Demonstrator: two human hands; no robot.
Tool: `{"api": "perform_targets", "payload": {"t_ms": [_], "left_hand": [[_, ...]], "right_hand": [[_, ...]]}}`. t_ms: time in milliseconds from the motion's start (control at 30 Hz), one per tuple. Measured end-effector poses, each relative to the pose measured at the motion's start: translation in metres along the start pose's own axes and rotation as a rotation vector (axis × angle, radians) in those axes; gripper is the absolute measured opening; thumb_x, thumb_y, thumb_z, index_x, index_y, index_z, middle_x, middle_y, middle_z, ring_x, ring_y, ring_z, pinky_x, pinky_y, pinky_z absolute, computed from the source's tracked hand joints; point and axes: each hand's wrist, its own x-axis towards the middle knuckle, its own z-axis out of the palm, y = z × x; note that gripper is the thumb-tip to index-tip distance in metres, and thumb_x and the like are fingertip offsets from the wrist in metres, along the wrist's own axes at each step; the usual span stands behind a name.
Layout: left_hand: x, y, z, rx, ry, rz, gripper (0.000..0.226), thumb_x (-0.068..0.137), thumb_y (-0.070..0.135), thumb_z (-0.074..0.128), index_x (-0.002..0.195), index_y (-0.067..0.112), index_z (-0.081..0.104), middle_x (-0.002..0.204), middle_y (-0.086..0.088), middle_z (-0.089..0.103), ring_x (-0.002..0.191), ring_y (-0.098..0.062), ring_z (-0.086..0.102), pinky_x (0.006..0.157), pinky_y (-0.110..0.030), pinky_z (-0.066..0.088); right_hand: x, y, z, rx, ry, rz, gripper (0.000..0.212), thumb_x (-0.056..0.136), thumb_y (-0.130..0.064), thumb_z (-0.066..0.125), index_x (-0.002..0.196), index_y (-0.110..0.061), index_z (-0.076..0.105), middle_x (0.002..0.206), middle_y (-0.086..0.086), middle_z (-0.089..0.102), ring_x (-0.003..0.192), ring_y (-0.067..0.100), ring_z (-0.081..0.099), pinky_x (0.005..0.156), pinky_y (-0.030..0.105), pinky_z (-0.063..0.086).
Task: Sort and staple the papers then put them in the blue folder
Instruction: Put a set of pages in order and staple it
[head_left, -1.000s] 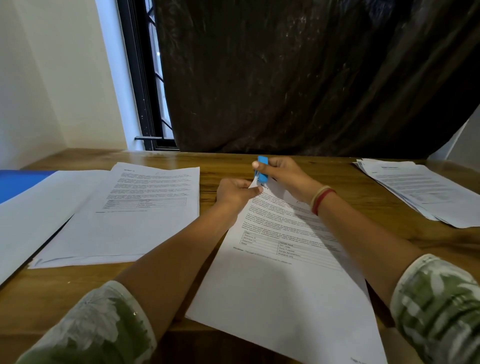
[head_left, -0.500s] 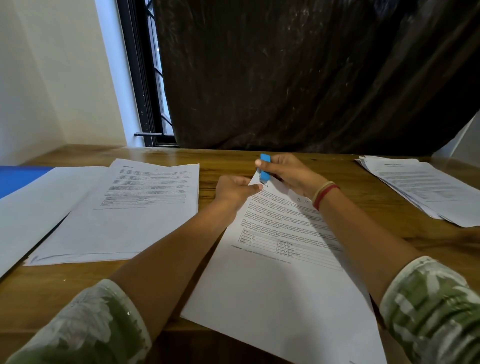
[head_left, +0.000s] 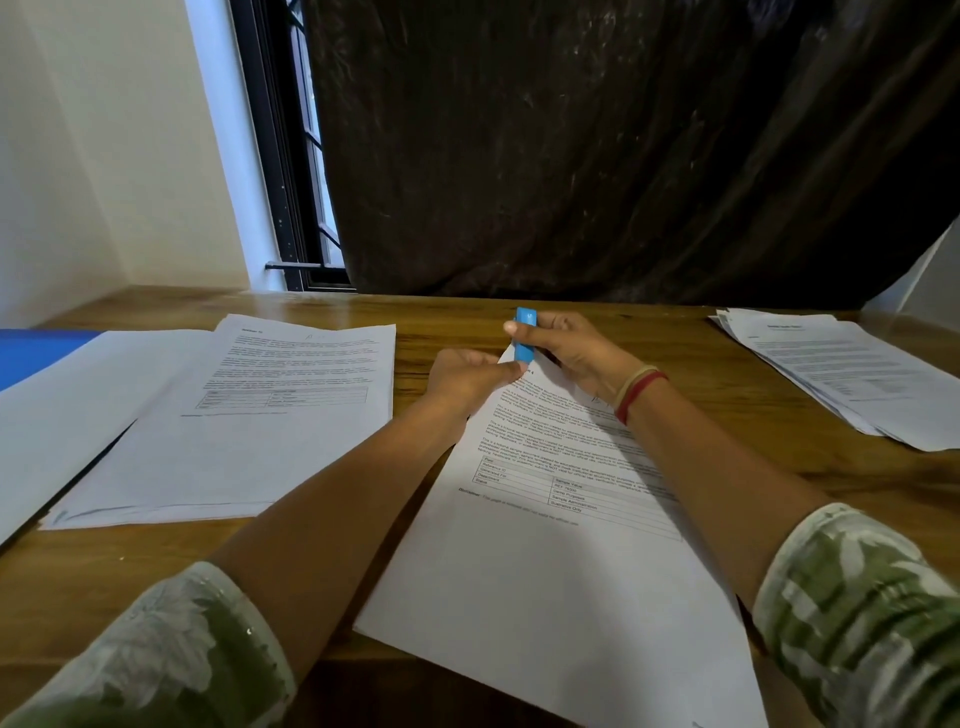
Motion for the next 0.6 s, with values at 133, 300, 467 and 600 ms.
{"api": "perform_targets", "payload": {"t_ms": [133,300,467,600], "left_hand": [[0.004,0.001,0.0,0.028,-0.007,-0.045,0.024,0.084,0.037,0.071,0.085,0.017,0.059,0.077,0.0,0.066,0.056,-0.006,0.059,0.047,-0.018,0.042],[0.004,-0.012,0.0,-0.013,0.045,0.099,0.025,0.08,0.028,0.077,0.091,0.008,0.067,0.084,0.0,0.069,0.081,-0.014,0.066,0.064,-0.022,0.047],[0.008,-0.017,0.006,0.01,0.117,0.083,0.031,0.082,0.025,0.075,0.097,0.001,0.062,0.092,-0.011,0.061,0.082,-0.019,0.059,0.077,-0.036,0.052],[0.01,-0.018,0.004,0.003,0.124,0.078,0.025,0.082,0.022,0.075,0.085,0.011,0.053,0.088,-0.01,0.056,0.081,-0.02,0.055,0.077,-0.036,0.051]], "right_hand": [[0.001,0.003,0.001,0.007,0.01,0.01,0.08,0.055,-0.052,0.085,0.116,-0.006,0.061,0.098,0.01,0.07,0.081,0.019,0.069,0.068,0.027,0.053],[-0.001,0.002,0.007,0.088,-0.071,-0.03,0.03,0.087,-0.02,0.07,0.108,0.0,0.061,0.083,0.004,0.066,0.064,0.003,0.068,0.059,0.014,0.051],[0.003,0.008,0.016,0.122,-0.057,-0.018,0.028,0.082,-0.017,0.074,0.102,-0.002,0.061,0.082,0.001,0.062,0.071,0.005,0.064,0.069,0.019,0.048],[0.006,0.009,0.022,0.215,-0.052,-0.015,0.014,0.083,-0.011,0.072,0.089,-0.005,0.062,0.078,0.001,0.062,0.076,0.01,0.063,0.082,0.026,0.049]]}}
